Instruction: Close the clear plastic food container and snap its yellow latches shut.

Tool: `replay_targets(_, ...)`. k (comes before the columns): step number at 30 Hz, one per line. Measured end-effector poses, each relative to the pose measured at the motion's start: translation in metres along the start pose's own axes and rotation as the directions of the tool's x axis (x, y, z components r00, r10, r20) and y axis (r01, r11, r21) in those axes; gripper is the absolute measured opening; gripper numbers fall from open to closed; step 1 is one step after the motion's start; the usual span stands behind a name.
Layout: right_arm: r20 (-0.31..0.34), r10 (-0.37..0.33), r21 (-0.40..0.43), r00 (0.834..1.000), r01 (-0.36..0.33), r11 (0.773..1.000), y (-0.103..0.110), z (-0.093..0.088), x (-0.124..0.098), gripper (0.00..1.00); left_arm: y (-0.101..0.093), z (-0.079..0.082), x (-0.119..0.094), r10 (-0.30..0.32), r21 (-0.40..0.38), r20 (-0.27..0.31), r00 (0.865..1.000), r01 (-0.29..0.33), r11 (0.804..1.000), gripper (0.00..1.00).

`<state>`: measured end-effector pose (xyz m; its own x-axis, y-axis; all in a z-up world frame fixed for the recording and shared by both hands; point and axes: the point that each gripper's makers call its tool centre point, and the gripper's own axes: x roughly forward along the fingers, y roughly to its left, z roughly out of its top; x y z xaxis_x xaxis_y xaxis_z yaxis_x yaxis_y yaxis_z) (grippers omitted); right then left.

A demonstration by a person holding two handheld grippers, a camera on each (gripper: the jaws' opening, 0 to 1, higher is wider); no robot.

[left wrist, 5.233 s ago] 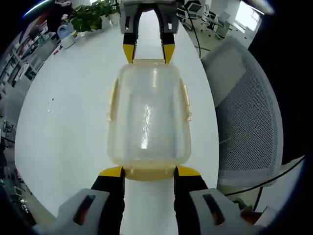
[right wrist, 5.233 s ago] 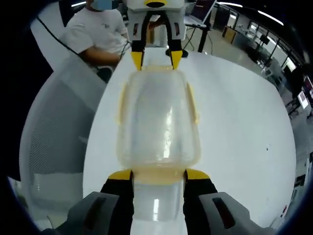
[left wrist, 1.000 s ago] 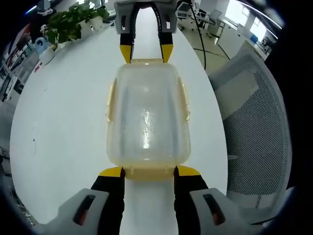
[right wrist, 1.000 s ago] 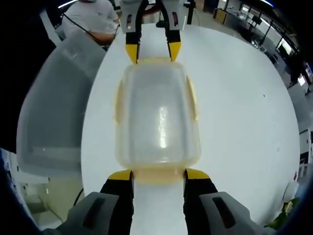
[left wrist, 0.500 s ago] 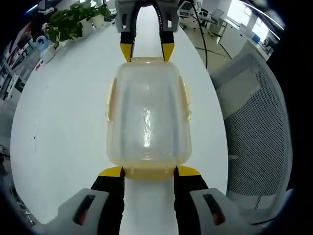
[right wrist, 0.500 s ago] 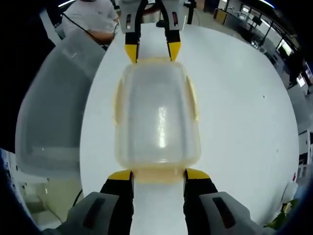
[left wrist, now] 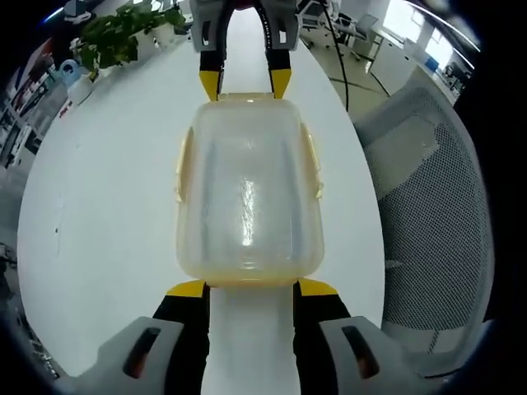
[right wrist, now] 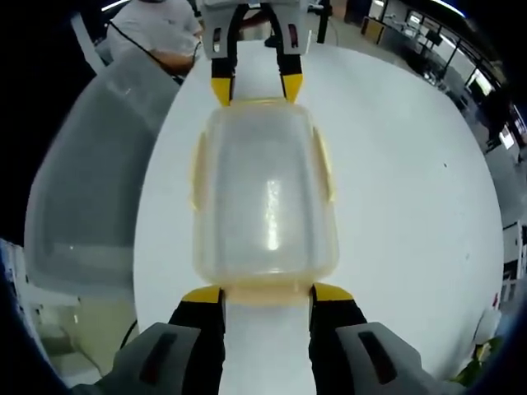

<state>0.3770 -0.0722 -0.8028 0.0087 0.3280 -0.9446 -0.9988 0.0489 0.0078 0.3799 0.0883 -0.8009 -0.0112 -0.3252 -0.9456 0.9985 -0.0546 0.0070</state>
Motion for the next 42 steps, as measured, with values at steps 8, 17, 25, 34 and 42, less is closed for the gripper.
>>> replay_targets(8, 0.001, 0.012, -0.004, 1.0, -0.012, 1.0, 0.003, 0.0, -0.001, 0.39, -0.001, 0.0, -0.001, 0.002, 0.028, -0.002, 1.0, -0.002, 1.0, 0.39)
replay_targets(17, -0.015, 0.0, -0.021, 1.0, -0.001, 1.0, 0.0, -0.003, -0.003, 0.4, 0.0, 0.002, -0.003, 0.015, 0.041, -0.013, 1.0, -0.014, 0.999, 0.4)
replay_targets(25, -0.006, -0.002, -0.017, 1.0, 0.001, 1.0, 0.003, -0.004, -0.001, 0.41, -0.003, 0.004, -0.001, 0.014, 0.017, 0.0, 1.0, -0.014, 1.0, 0.42)
replay_targets(34, -0.013, -0.006, -0.008, 1.0, 0.006, 1.0, 0.004, -0.007, -0.001, 0.49, -0.003, 0.003, 0.0, 0.015, 0.015, -0.003, 1.0, -0.015, 1.0, 0.44)
replay_targets(42, 0.005, 0.01, 0.089, 1.0, -0.01, 0.996, 0.006, -0.01, -0.004, 0.46, -0.003, 0.002, -0.004, 0.012, -0.017, 0.004, 1.0, -0.012, 1.0, 0.45)
